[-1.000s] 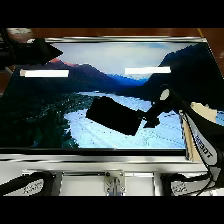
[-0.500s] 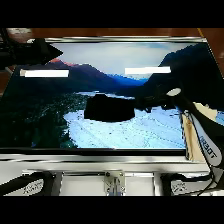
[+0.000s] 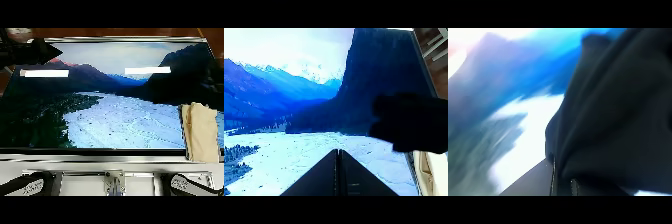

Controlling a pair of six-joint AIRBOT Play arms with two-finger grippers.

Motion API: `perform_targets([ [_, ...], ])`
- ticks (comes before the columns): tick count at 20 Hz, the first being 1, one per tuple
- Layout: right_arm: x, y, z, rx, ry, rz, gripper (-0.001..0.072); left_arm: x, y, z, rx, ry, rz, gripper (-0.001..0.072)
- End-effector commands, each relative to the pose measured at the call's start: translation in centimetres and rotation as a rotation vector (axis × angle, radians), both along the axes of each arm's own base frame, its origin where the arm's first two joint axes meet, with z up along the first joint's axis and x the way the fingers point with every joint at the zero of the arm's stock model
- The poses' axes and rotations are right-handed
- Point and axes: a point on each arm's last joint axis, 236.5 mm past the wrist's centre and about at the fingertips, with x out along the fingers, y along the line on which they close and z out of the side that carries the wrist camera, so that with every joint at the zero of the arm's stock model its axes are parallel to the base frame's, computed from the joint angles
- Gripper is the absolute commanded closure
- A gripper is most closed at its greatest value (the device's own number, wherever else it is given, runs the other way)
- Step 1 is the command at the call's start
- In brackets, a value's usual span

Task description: Fold the shirts.

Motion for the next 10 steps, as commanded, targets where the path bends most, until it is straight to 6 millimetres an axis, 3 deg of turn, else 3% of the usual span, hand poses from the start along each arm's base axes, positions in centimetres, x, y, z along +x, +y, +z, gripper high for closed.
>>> perform_targets([
  [1, -4.8, -9.8, 1.6, -0.159, 0.033, -0.219, 0.0655, -0.6, 0.0, 0.9, 0.002, -0.022, -0.002, 0.0666],
  [4, -6.6, -13.7, 0.3, -0.203, 0.074, -0.278, 0.0655, -1.8, 0.0, 2.2, 0.009, -0.052, -0.014, 0.0666],
  [6, -8.0, -14.8, -1.3, -0.218, 0.146, -0.288, 0.0655, -3.0, -0.1, 3.1, 0.014, -0.066, -0.027, 0.0666],
  [8, -10.8, -15.6, -3.3, -0.276, 0.283, -0.264, 0.0655, -3.9, -0.2, 4.0, 0.015, -0.086, -0.031, 0.0666],
  [10, -14.7, -17.1, -5.0, -0.353, 0.46, -0.279, 0.0655, -4.4, -0.1, 4.8, 0.015, -0.104, -0.031, 0.0666],
])
